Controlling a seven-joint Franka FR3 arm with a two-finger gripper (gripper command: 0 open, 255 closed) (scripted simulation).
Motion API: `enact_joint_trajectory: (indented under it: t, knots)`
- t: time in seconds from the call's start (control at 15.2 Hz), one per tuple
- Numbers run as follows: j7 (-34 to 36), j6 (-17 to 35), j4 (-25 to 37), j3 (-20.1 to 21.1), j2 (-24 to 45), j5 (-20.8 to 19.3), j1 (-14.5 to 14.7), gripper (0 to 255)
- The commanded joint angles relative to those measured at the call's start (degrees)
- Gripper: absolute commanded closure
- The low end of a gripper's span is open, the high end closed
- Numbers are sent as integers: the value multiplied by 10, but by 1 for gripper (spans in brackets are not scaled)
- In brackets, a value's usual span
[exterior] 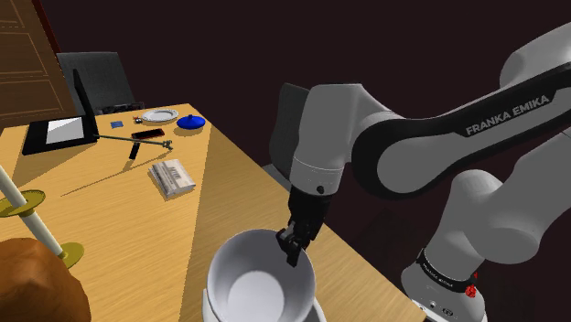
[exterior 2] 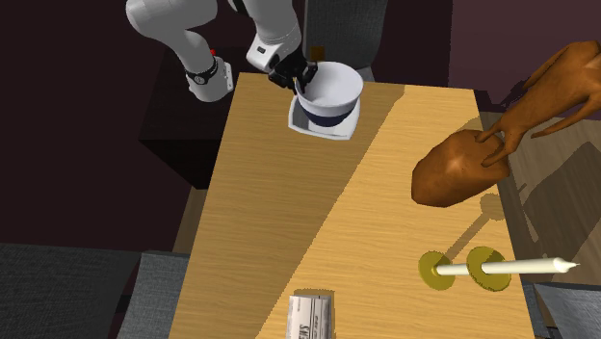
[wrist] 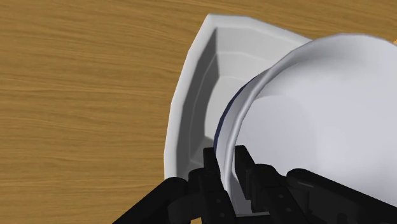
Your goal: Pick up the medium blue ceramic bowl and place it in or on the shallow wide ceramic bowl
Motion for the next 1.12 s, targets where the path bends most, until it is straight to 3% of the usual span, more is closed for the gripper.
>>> enact_joint_trajectory:
  t: [0.0,0.46,0.53,0.86,1.06]
  knots:
    - [-1,10,-3,2,6,1,0,255]
    - [-1,10,-3,2,6,1,0,255]
    - [-1,10,-3,2,6,1,0,0]
    - [-1,10,-3,2,6,1,0,0]
    - [0,-56,26,-20,-29,-11,-5,0]
